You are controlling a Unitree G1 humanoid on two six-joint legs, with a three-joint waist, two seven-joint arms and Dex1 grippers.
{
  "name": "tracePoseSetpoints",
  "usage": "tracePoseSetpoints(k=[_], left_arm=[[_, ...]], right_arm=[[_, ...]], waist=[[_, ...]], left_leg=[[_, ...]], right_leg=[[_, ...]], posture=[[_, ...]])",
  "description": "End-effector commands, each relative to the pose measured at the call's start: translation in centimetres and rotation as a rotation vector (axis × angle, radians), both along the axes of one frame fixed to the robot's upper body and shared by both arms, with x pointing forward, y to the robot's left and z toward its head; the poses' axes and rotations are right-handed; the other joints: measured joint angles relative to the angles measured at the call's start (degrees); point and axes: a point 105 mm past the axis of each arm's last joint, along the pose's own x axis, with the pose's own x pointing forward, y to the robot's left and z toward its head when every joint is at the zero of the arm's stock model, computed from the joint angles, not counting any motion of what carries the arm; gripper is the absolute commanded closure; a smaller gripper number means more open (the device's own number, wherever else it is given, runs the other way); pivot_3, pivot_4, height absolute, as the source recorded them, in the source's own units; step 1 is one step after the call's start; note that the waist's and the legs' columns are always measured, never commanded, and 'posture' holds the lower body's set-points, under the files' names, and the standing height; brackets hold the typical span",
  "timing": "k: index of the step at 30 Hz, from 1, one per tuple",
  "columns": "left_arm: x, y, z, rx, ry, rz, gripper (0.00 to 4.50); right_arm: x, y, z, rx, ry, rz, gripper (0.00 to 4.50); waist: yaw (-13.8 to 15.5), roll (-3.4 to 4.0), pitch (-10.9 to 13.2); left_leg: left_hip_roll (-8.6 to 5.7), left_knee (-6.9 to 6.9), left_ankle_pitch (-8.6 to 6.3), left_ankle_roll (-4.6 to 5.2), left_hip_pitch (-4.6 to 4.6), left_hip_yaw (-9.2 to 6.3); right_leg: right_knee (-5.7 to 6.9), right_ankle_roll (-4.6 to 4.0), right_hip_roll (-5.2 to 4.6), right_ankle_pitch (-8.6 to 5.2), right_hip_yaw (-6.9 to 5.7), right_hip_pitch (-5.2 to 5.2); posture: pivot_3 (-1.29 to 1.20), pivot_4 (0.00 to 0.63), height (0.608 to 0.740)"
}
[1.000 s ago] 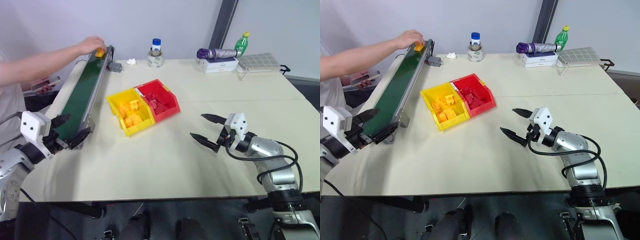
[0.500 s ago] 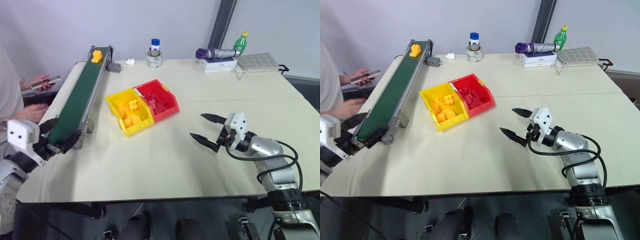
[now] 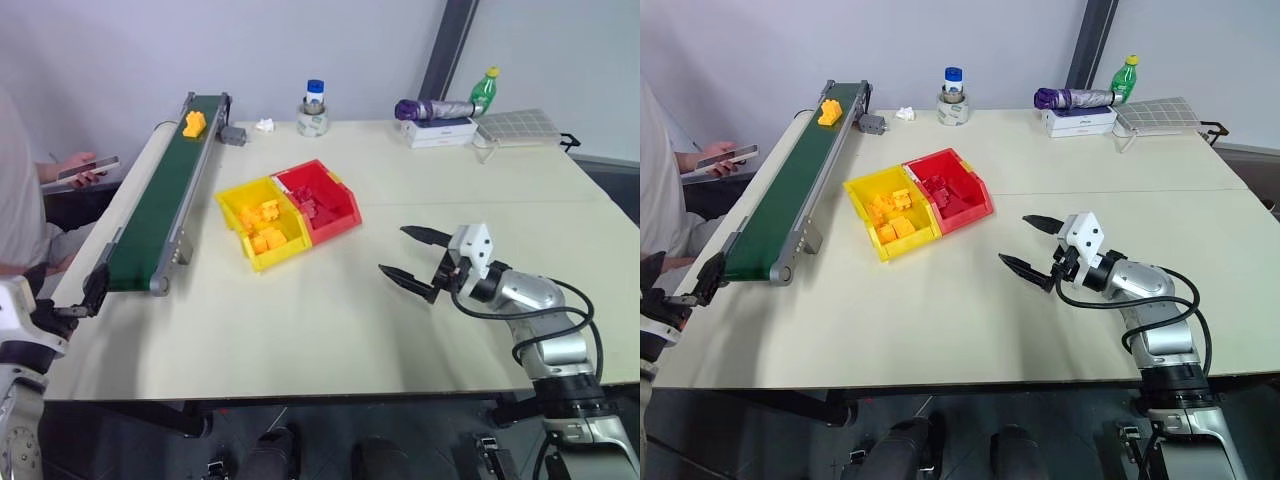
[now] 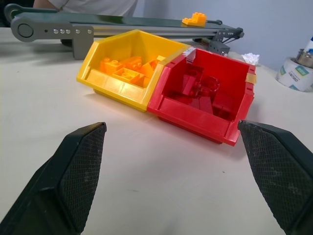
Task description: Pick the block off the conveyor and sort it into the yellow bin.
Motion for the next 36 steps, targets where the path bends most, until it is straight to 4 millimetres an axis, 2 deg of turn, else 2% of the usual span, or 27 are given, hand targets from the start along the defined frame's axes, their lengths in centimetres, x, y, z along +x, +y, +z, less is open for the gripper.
tracePoseSetpoints(k=[1, 26, 36], left_arm=[[0.1, -0.4, 1.5, 0.028, -0.044, -0.018, 0.05], [0.8, -1.0, 0.8, -0.008, -0.013, -0.064, 0.05], [1.0, -1.6, 0.4, -0.101, 0.008, -0.111, 0.05]], right_arm=[[0.2, 0.3, 1.3, 0.013, -0.053, 0.011, 0.0], [0.0, 0.1, 1.3, 0.012, -0.056, 0.007, 0.0], [0.0, 0.2, 1.3, 0.015, -0.053, 0.008, 0.0]], waist=[[-0.05, 0.0, 0.0], [-0.03, 0.0, 0.0], [-0.03, 0.0, 0.0]], left_leg=[[0.0, 0.01, 0.0, 0.0, 0.0, 0.0], [0.0, 0.04, 0.0, 0.0, 0.0, 0.0], [0.0, 0.05, 0.0, 0.0, 0.0, 0.0]], right_leg=[[0.0, -0.01, 0.0, 0.01, 0.0, 0.0], [0.0, 0.0, 0.01, 0.02, 0.0, -0.01], [0.0, 0.0, 0.01, 0.02, 0.0, -0.01]], posture=[[0.0, 0.15, 0.74], [0.0, 0.15, 0.74], [0.0, 0.15, 0.74]])
